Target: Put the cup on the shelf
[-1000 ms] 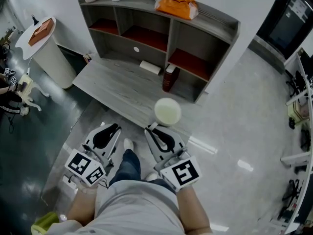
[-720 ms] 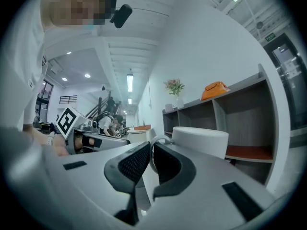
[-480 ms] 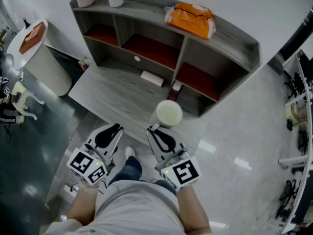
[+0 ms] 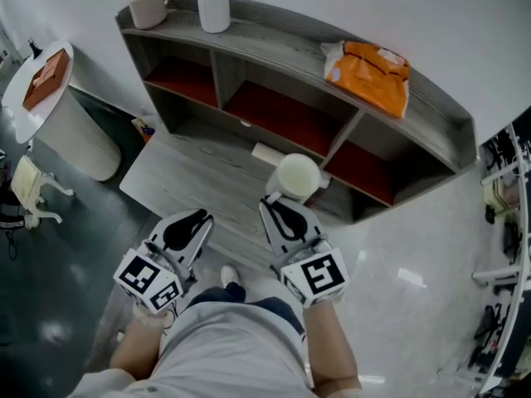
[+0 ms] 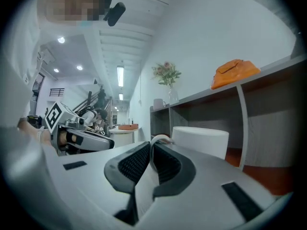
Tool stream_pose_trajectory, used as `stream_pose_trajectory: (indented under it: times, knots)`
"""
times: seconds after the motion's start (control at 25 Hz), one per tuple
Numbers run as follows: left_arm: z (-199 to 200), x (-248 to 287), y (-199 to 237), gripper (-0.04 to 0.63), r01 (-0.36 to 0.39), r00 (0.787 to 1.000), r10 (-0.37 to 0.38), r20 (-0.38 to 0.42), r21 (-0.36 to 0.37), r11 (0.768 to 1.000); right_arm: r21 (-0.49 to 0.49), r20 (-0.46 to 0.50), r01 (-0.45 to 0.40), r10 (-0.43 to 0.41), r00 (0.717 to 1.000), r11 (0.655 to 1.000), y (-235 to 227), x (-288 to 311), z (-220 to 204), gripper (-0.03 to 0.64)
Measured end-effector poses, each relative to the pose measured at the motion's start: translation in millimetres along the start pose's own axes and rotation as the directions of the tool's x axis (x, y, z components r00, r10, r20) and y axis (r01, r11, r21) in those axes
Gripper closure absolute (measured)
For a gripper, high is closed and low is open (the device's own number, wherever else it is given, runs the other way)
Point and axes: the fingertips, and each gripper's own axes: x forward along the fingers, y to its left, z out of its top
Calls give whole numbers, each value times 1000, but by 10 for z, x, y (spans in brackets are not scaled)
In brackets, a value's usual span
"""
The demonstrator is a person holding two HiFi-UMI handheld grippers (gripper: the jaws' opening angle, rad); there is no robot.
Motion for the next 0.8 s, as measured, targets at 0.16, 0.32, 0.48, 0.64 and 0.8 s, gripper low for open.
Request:
stream_pose_trajectory:
  times: [0.16, 0.32, 0.48, 0.64, 0.8]
  knots:
    - [63, 28, 333, 552, 9, 1000, -9, -7, 12, 1000, -47, -3, -1, 1, 1000, 999, -170, 445, 20, 580]
    - [104, 28, 587, 552, 5, 1000, -4, -13, 9, 1000, -66, -22, -4, 2, 1000, 998, -315, 851, 31, 580]
    - [122, 4, 776, 552, -19, 1000, 19, -10, 3, 1000, -76, -22, -6, 4, 1000, 997, -470, 1190, 53, 580]
    - [111, -18, 936, 552, -48, 999, 48, -14, -9, 999, -94, -38, -5, 1, 999, 996, -624, 1485, 80, 581]
    - [93, -43, 1060, 552, -79, 997, 78, -14, -21, 997, -96, -71, -5, -1, 997, 995, -768, 1743, 33, 580]
